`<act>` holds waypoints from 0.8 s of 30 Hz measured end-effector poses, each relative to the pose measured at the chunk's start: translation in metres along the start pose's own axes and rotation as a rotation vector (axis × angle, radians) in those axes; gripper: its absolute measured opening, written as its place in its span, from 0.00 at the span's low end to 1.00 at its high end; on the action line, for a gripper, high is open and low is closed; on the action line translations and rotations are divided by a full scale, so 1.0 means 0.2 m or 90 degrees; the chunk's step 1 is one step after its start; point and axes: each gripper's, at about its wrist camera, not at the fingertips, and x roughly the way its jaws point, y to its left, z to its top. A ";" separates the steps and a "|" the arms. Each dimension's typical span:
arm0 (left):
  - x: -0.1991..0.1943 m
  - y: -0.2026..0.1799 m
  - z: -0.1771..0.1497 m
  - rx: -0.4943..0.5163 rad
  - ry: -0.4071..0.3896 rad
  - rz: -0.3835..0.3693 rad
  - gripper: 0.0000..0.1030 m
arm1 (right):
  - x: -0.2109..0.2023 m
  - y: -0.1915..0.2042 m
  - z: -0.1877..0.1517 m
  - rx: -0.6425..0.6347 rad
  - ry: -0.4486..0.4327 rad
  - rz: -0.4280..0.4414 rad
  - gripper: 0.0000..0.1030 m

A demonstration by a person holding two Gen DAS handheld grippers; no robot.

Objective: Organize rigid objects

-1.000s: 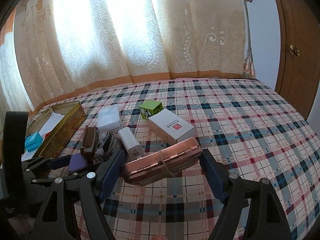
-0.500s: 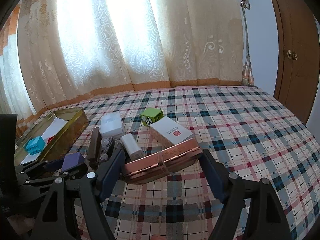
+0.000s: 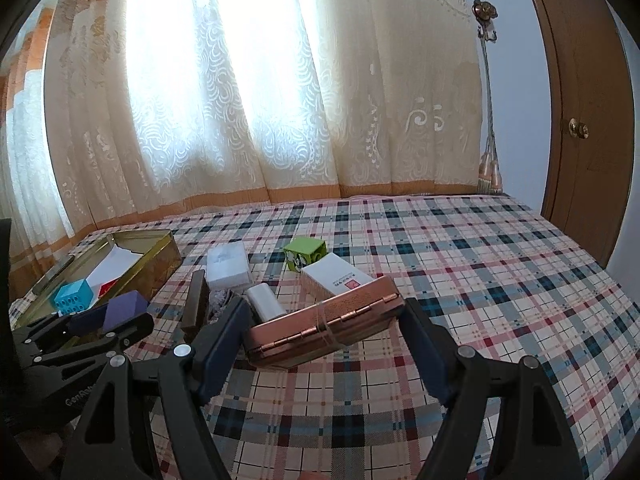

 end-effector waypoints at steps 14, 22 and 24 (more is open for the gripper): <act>-0.09 0.02 -0.01 -0.006 -0.059 0.014 0.50 | -0.06 0.01 0.00 -0.008 -0.042 -0.011 0.76; -0.13 0.01 -0.01 0.000 -0.086 0.022 0.50 | -0.11 0.02 0.00 -0.016 -0.069 -0.015 0.76; -0.14 0.01 -0.02 -0.002 -0.095 0.024 0.50 | -0.11 0.02 0.00 -0.016 -0.076 -0.017 0.76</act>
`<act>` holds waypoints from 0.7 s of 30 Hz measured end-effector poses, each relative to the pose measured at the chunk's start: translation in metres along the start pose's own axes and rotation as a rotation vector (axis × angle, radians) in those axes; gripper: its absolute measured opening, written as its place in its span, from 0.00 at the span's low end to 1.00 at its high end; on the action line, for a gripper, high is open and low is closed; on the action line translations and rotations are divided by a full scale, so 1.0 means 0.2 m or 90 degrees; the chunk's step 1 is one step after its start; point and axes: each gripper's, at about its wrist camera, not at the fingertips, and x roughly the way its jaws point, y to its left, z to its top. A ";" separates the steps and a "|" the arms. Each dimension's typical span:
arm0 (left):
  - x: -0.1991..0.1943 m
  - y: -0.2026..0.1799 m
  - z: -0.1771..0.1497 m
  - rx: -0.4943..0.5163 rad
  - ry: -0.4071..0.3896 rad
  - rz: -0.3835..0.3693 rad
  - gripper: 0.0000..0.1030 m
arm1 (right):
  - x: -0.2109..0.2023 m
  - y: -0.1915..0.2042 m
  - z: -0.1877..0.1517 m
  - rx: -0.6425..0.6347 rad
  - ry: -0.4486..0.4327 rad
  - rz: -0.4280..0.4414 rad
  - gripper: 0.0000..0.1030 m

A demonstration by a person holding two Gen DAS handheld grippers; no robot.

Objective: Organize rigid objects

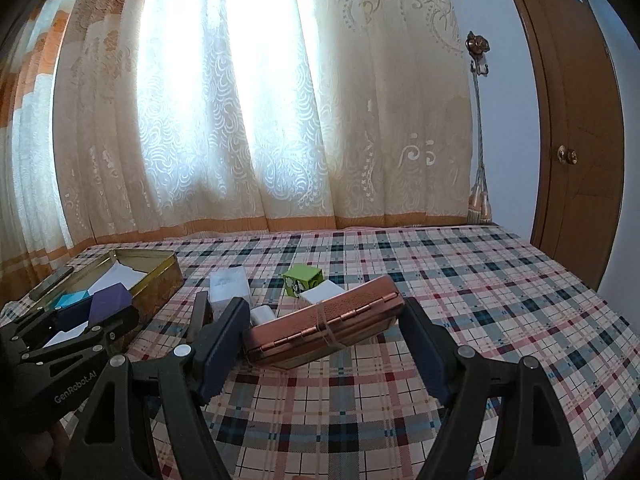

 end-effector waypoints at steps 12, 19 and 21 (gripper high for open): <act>-0.06 0.06 -0.01 -0.012 -0.030 0.009 0.50 | -0.05 0.02 0.00 -0.003 -0.028 -0.002 0.76; -0.07 0.11 -0.01 -0.022 -0.035 0.019 0.50 | -0.06 0.08 0.00 -0.009 -0.036 0.009 0.76; -0.08 0.12 -0.02 -0.022 -0.038 0.022 0.50 | -0.06 0.10 0.00 -0.013 -0.037 0.013 0.76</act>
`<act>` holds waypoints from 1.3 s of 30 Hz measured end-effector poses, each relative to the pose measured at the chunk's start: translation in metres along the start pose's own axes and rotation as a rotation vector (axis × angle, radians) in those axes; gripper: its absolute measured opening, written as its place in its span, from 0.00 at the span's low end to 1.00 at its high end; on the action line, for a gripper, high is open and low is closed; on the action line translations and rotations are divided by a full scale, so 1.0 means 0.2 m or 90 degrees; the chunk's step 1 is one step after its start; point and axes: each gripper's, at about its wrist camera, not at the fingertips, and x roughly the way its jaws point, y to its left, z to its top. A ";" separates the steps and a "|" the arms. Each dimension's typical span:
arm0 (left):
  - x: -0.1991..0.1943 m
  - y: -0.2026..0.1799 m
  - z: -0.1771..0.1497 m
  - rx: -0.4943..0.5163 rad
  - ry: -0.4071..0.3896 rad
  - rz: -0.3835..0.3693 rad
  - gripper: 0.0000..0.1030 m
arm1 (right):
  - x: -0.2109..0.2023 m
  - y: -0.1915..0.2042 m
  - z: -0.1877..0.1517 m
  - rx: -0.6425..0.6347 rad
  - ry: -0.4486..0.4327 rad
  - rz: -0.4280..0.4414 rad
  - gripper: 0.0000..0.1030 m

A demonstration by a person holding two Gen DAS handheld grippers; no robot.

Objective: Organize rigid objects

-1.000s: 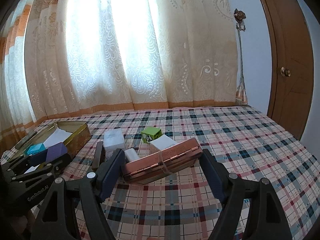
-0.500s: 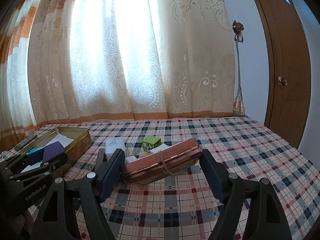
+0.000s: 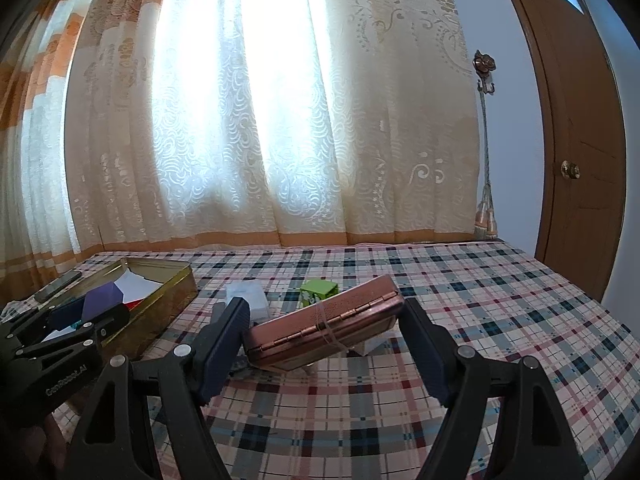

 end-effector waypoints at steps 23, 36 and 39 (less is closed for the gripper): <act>-0.06 0.15 -0.01 -0.013 -0.028 0.031 0.50 | -0.02 0.20 -0.01 -0.028 -0.015 0.041 0.76; -0.08 0.25 -0.02 -0.027 -0.032 0.048 0.50 | -0.02 0.32 -0.02 -0.043 -0.014 0.071 0.76; -0.08 0.26 -0.02 -0.028 -0.033 0.050 0.50 | -0.02 0.35 -0.02 -0.047 -0.014 0.079 0.77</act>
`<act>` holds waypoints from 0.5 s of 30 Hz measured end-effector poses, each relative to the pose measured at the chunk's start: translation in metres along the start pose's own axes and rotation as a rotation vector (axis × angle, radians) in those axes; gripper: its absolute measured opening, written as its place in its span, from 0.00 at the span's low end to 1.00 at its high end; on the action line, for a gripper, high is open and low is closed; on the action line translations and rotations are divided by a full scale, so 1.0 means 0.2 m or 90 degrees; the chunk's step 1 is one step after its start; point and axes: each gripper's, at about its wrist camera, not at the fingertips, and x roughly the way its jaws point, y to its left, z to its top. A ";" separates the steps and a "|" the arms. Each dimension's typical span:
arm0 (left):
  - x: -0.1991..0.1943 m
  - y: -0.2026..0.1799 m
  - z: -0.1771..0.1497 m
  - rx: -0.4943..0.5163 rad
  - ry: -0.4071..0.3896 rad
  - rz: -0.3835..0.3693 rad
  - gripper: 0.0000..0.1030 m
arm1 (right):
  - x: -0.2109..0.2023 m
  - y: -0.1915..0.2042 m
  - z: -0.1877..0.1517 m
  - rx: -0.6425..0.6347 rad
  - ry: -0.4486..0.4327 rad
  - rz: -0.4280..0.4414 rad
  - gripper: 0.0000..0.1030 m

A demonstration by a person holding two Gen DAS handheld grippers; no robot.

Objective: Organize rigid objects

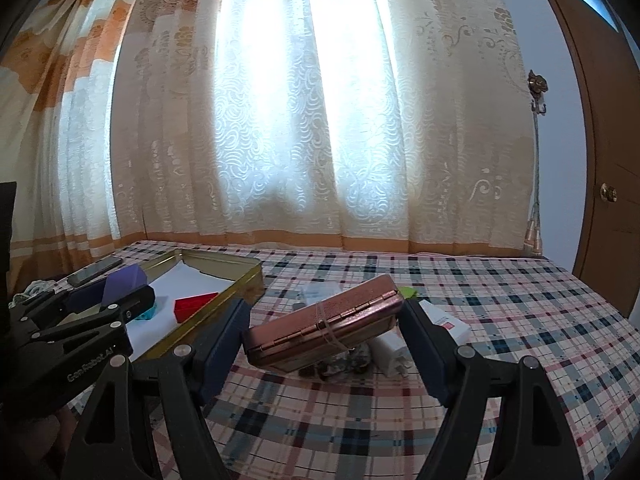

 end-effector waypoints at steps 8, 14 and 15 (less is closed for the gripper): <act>-0.01 0.04 0.00 -0.005 -0.003 0.005 0.50 | 0.01 0.06 0.00 -0.005 0.002 0.018 0.77; -0.02 0.06 0.00 -0.008 -0.004 0.009 0.50 | 0.01 0.10 -0.01 -0.010 0.003 0.028 0.77; -0.01 0.06 0.00 -0.009 -0.004 0.009 0.50 | 0.01 0.10 -0.01 -0.011 0.003 0.029 0.77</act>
